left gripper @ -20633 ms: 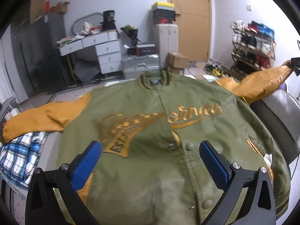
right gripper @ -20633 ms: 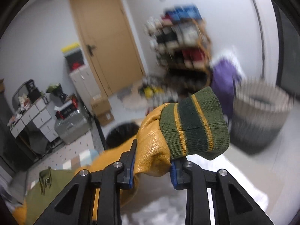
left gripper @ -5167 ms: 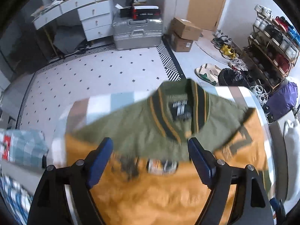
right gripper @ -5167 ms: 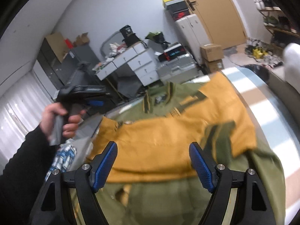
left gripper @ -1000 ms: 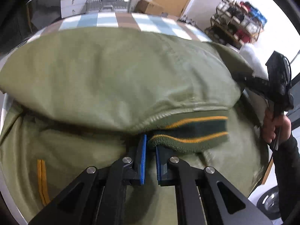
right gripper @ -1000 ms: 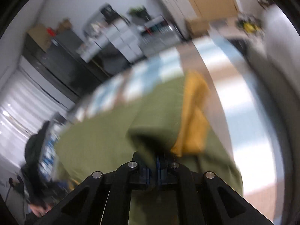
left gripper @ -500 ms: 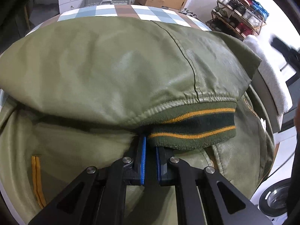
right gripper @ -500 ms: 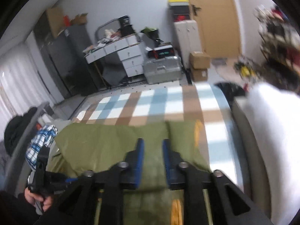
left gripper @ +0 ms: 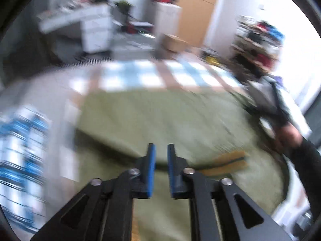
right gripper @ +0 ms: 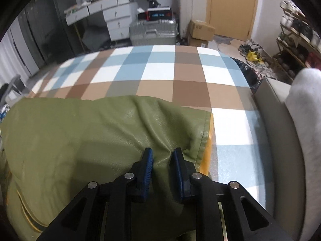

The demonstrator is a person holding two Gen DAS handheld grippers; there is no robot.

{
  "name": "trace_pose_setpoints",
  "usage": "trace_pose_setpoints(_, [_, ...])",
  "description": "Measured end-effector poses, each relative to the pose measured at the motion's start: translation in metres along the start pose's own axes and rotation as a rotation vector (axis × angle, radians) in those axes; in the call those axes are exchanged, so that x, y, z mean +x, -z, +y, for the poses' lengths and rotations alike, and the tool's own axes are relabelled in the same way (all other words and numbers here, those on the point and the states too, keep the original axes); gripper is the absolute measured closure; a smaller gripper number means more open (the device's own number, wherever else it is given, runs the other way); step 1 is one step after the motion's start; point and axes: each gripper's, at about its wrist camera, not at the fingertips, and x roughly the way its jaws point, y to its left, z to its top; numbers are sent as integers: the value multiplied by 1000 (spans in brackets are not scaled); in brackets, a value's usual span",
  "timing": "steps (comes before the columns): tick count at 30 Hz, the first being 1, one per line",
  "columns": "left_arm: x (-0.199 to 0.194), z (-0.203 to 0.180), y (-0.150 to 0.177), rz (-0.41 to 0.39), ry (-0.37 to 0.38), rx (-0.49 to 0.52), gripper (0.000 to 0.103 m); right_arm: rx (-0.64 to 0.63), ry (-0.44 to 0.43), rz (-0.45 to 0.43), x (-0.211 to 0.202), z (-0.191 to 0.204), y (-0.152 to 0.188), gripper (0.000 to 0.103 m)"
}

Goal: Fold large clothes
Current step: 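Open both grippers to release the collar on the folded jacket, then press the folded green jacket flat with both open grippers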

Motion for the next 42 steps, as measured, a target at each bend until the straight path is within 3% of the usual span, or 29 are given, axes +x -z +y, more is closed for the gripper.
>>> trace_pose_setpoints(1, [-1,13,-12,-17,-36,-14,56,-2,5,-5,-1,0,1,82])
trace_pose_setpoints(2, [3,29,-22,-21,-41,-40,27,0,12,-8,-1,0,-1,82])
trace_pose_setpoints(3, [10,46,-30,-12,-38,-82,25,13,19,-15,-3,1,-1,81])
trace_pose_setpoints(5, [32,73,-41,47,-35,-137,25,34,35,-27,-6,12,-9,80])
trace_pose_setpoints(7, [57,93,-43,132,-42,-185,25,49,39,-57,-18,19,-6,68])
trace_pose_setpoints(10, [86,102,-45,186,-61,-154,25,48,9,-134,-44,31,3,61])
trace_pose_setpoints(11, [95,102,-46,203,-44,-147,32,51,-10,-155,-51,34,5,61])
trace_pose_setpoints(12, [103,95,-46,212,-44,-158,44,63,-51,-179,-60,38,9,61])
trace_pose_setpoints(13, [111,97,-45,231,-35,-176,49,78,-97,-196,-66,40,12,59])
trace_pose_setpoints(15, [119,97,-44,266,-19,-192,69,98,-183,-207,-70,46,18,51])
trace_pose_setpoints(18, [115,102,-38,277,41,-277,82,90,-224,-193,-59,58,24,50])
trace_pose_setpoints(20, [103,96,-36,266,36,-272,86,68,-169,-153,-45,60,22,50])
trace_pose_setpoints(23, [93,81,-26,277,-3,-224,86,152,-124,-107,-28,35,12,52])
trace_pose_setpoints(26, [88,61,-5,291,-54,-143,87,270,-187,-91,-22,3,6,59])
trace_pose_setpoints(30, [88,42,11,292,-139,-24,81,259,-169,-15,-5,-10,1,79])
trace_pose_setpoints(31, [86,39,9,295,-171,15,79,242,-162,-2,-3,-9,0,80])
trace_pose_setpoints(35, [54,45,-6,258,-213,17,78,159,-123,36,-16,1,-9,79])
trace_pose_setpoints(38, [14,42,-27,108,-203,-3,75,99,-120,-28,-41,9,-18,76])
trace_pose_setpoints(40, [8,33,-38,39,-238,-2,62,61,-118,-88,-55,18,-31,64])
trace_pose_setpoints(41, [15,26,-43,40,-223,14,55,39,-95,-107,-58,24,-40,61])
trace_pose_setpoints(42, [26,18,-46,54,-199,43,55,22,-66,-107,-55,28,-46,58])
